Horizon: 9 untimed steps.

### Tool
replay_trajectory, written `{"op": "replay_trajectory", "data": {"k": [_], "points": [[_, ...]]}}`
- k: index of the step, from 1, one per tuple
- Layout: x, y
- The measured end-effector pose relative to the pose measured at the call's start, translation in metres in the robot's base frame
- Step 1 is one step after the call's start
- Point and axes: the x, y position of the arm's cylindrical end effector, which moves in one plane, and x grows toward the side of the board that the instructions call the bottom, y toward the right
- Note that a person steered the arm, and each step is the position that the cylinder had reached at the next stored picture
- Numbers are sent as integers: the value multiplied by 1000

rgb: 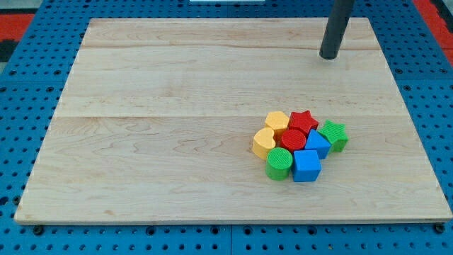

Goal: Separate the group of block

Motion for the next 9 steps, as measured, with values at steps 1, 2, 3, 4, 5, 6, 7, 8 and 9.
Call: {"op": "replay_trajectory", "data": {"k": [1,2,3,4,5,6,7,8,9], "points": [[22,-2],[22,-2],[22,-2],[22,-2],[22,-7],[30,-38],[67,-96],[95,-119],[133,-99]]}}
